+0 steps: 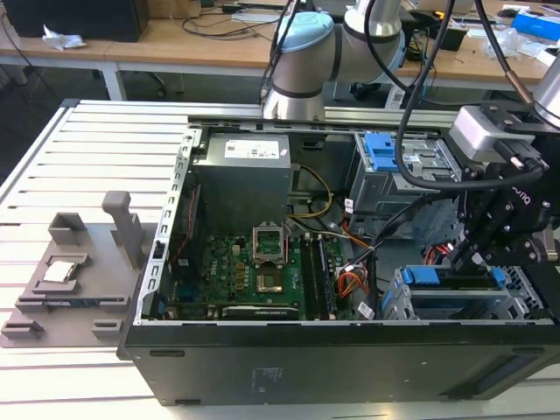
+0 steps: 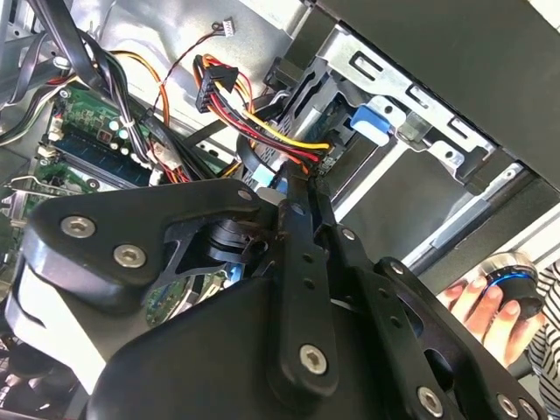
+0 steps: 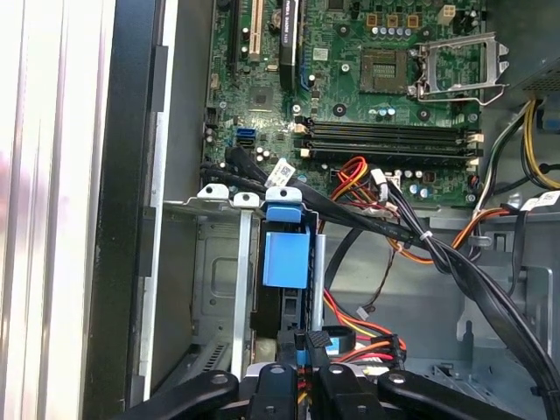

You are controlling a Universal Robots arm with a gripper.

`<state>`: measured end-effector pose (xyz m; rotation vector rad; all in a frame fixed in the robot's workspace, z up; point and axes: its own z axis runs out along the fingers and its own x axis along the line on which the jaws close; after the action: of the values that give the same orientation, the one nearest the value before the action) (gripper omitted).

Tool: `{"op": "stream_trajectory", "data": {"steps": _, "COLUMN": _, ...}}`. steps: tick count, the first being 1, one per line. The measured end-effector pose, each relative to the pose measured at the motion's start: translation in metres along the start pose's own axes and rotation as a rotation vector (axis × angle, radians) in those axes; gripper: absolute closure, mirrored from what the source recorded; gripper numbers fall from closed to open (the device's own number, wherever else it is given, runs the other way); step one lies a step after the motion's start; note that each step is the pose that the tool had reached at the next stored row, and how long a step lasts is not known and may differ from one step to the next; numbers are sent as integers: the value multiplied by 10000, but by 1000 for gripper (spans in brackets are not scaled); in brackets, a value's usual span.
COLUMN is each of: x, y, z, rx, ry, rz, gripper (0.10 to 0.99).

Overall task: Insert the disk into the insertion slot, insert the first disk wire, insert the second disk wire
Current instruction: 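Insert the second disk wire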

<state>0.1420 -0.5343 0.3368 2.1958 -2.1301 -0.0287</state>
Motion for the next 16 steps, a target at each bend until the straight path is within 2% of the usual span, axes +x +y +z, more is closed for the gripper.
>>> {"op": "stream_trajectory", "data": {"steps": 7, "x": -1, "y": -1, "z": 9, "rx": 0, "ry": -7, "rz": -1, "gripper": 906}}
{"op": "stream_trajectory", "data": {"steps": 8, "x": -1, "y": -1, "z": 9, "rx": 0, "ry": -6, "rz": -1, "gripper": 843}}
{"op": "stream_trajectory", "data": {"steps": 9, "x": -1, "y": -1, "z": 8, "rx": 0, "ry": -7, "rz": -1, "gripper": 843}}
{"op": "stream_trajectory", "data": {"steps": 12, "x": 1, "y": 8, "z": -46, "rx": 11, "ry": -12, "rz": -1, "gripper": 843}}
{"op": "stream_trajectory", "data": {"steps": 16, "x": 2, "y": 15, "z": -62, "rx": 18, "ry": -4, "rz": -1, "gripper": 843}}
